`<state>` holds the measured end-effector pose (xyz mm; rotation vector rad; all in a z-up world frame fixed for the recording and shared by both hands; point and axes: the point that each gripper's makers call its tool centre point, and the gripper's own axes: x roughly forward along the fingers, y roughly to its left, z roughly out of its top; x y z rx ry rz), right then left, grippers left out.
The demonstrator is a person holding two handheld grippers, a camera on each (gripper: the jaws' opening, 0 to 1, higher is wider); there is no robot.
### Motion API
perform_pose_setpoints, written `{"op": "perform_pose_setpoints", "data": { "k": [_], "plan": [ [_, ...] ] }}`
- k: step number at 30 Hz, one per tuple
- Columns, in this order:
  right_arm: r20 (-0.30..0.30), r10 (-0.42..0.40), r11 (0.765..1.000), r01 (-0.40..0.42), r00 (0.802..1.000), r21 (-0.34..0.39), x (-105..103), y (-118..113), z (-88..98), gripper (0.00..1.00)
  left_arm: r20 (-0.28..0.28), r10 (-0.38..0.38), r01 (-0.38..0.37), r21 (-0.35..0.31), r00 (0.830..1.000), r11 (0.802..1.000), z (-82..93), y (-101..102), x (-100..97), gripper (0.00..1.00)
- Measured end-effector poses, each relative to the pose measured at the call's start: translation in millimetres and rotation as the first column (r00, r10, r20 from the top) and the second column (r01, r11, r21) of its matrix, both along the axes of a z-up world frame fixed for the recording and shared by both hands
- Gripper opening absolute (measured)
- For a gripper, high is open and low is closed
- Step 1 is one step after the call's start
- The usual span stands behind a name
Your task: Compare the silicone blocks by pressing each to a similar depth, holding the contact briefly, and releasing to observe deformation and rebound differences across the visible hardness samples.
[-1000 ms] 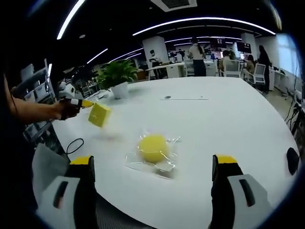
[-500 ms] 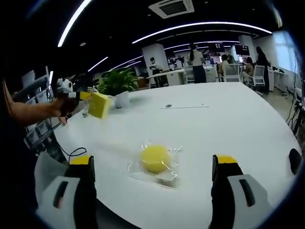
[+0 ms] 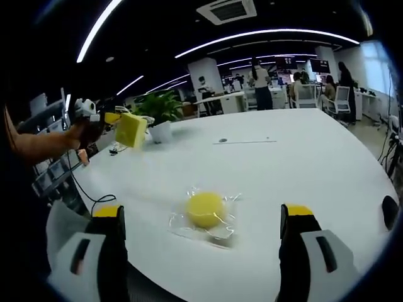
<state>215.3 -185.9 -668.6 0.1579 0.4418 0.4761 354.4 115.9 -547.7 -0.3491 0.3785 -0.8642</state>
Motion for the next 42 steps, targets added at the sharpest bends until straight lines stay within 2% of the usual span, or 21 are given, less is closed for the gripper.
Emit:
{"op": "perform_pose_setpoints", "data": {
  "k": [6,10,20,24,27,30,32,34,40,42],
  "plan": [
    [0.027,0.007,1.0,-0.007,1.0,0.014,6.9,2.5,13.3,0.96,0.041,-0.022,0.023,-0.006,0.999,1.0,23.9,-5.4,1.9,0.0],
    [0.051,0.018,0.999,-0.02,0.999,0.028,12.8,5.2,25.8,0.96,0.057,-0.035,0.036,-0.021,0.998,0.999,33.6,-9.5,0.1,0.0],
    [0.134,0.131,0.989,-0.139,0.982,0.054,31.5,27.9,74.6,0.96,0.065,-0.089,0.092,-0.054,0.994,0.994,46.9,-31.6,-19.8,0.0],
    [0.171,0.215,0.974,-0.224,0.962,0.037,39.4,47.0,96.8,0.94,0.066,-0.11,0.114,-0.066,0.992,0.991,51.1,-39.7,-24.7,0.0],
    [0.199,0.308,0.945,-0.324,0.93,0.053,39.8,66.5,115.3,0.82,0.073,-0.147,0.153,-0.082,0.986,0.985,56.3,-43.7,-30.1,0.0],
    [0.206,0.351,0.926,-0.371,0.914,0.068,46.7,81.9,126.1,0.84,0.081,-0.176,0.184,-0.106,0.981,0.977,63.9,-48.2,-35.6,0.0],
    [0.223,0.401,0.903,-0.424,0.889,0.069,51.3,97.4,135.4,0.84,0.09,-0.187,0.197,-0.115,0.978,0.974,70.7,-52.5,-42.1,0.0],
    [0.231,0.427,0.889,-0.453,0.874,0.072,53.9,107.8,140.0,0.84,0.099,-0.207,0.218,-0.124,0.973,0.968,75.6,-55.9,-47.9,0.0],
    [0.247,0.493,0.844,-0.528,0.834,0.1,68.8,137.7,150.4,0.84,0.113,-0.214,0.23,-0.158,0.97,0.96,88.7,-57.8,-58.8,0.0],
    [0.262,0.517,0.823,-0.557,0.815,0.11,72.0,148.3,155.8,0.84,0.113,-0.214,0.231,-0.166,0.97,0.959,90.2,-58.3,-60.0,0.0]
  ]
}}
